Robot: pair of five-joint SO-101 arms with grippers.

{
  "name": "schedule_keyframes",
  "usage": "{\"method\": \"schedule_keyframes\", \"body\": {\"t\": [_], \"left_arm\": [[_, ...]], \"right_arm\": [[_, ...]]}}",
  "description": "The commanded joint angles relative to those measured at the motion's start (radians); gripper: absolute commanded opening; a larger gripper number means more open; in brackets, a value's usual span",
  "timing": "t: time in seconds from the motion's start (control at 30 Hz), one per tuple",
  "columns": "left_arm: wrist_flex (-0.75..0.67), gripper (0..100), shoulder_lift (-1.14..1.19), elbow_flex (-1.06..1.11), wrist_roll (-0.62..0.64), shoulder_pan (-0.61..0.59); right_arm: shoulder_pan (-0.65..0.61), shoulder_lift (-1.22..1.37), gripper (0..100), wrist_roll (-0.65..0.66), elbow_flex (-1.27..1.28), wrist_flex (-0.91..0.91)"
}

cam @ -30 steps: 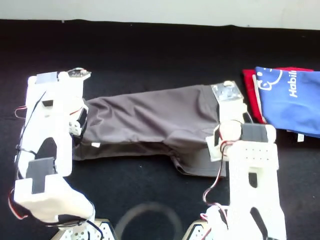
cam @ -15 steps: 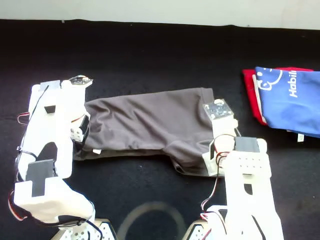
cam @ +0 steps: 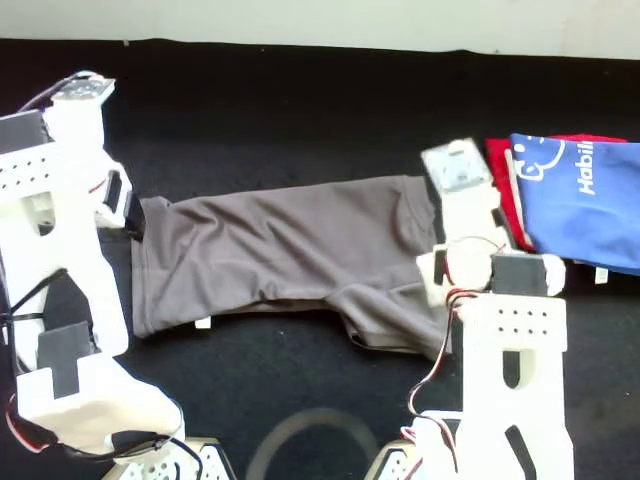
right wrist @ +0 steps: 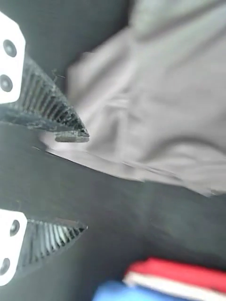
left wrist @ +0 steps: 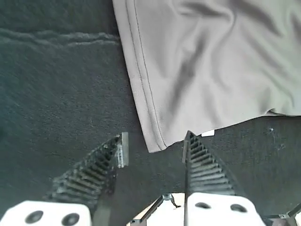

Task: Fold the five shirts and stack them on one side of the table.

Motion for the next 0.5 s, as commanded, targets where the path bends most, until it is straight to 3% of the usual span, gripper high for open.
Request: {"method": "schedule_keyframes", "body": {"t": [0.0, 0.03, 0.23, 0.47], "left_arm": [[-0.091, 4, -0.019, -0.002, 0.023, 0.053], [-0.121, 0, -0.007, 0.015, 0.057, 0.071], [-0.276, 1, 0.197, 0.036, 0.123, 0.159], [-0.359, 1, 0.495, -0.140, 0.175, 0.133]], "right_arm": [[-0.033, 0.031, 8.7, -0.051, -0.041, -0.189], [-0.048, 0.061, 0.4, -0.069, -0.036, -0.234], [-0.168, 0.351, 0.7, -0.083, -0.071, -0.455], [-0.183, 0.763, 0.7, -0.083, -0.240, -0.638]]}}
